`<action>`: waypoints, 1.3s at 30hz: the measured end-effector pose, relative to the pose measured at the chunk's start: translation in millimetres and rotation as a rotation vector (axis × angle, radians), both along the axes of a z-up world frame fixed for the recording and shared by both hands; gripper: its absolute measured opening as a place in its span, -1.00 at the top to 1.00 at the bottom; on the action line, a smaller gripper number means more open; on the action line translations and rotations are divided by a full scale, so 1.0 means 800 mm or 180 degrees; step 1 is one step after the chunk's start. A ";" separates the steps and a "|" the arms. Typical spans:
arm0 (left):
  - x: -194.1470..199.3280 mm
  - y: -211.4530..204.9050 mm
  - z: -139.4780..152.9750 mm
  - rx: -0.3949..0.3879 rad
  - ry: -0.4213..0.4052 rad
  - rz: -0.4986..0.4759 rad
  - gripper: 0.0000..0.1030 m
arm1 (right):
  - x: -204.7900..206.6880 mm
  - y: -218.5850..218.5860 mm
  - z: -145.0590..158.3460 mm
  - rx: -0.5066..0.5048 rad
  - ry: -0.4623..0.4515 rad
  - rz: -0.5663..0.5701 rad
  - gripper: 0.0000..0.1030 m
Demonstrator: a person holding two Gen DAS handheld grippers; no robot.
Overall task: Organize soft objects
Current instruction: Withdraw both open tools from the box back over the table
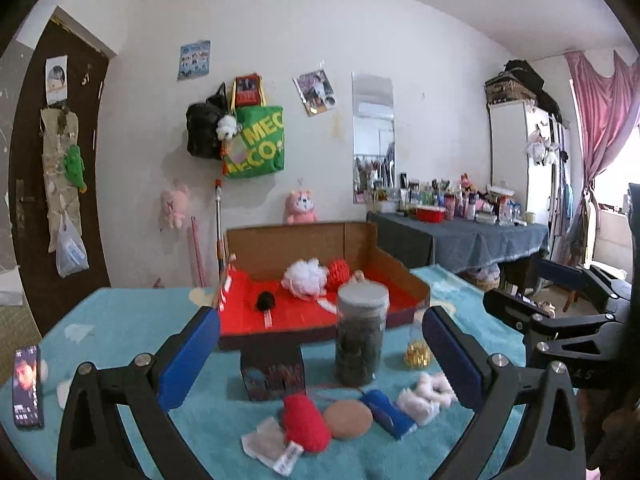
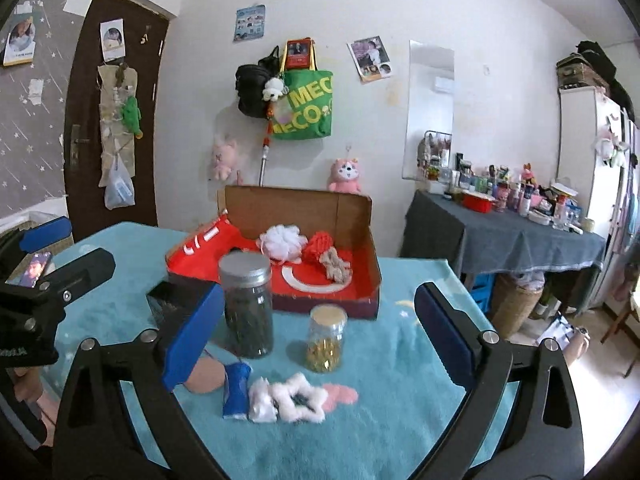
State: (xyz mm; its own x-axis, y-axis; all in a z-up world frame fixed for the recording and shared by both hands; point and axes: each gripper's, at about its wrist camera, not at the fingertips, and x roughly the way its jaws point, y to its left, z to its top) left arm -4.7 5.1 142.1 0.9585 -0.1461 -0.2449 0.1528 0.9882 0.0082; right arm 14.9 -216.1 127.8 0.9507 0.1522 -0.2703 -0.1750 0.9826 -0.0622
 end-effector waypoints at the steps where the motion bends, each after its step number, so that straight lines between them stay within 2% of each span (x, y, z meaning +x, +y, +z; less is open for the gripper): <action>1: -0.001 -0.002 -0.008 0.0028 0.0018 0.0015 -1.00 | -0.001 -0.001 -0.004 -0.0001 0.0003 -0.0012 -0.89; 12: 0.016 -0.007 -0.083 0.0061 0.0385 0.0115 -1.00 | 0.009 -0.015 -0.072 0.0211 0.0316 -0.0128 -0.89; 17: 0.022 -0.011 -0.111 0.0159 0.0509 0.0209 -1.00 | 0.013 -0.016 -0.099 0.0156 0.0412 -0.0212 -0.89; 21: 0.029 -0.007 -0.130 0.0125 0.0663 0.0229 -1.00 | 0.013 -0.011 -0.117 0.0099 0.0473 -0.0234 -0.89; 27: 0.038 -0.002 -0.139 0.0087 0.0814 0.0259 -1.00 | 0.018 -0.008 -0.134 0.0083 0.0602 -0.0212 -0.89; 39: 0.062 0.028 -0.139 0.0032 0.1163 0.0285 -1.00 | 0.041 -0.010 -0.137 0.0042 0.0819 -0.0222 -0.89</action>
State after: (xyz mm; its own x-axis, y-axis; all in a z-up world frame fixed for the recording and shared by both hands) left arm 45.2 27.6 31.3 0.8165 -0.0614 -0.5740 0.0603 0.9980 -0.0211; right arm 47.6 -224.0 17.9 0.8593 0.0940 -0.5028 -0.1153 0.9933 -0.0115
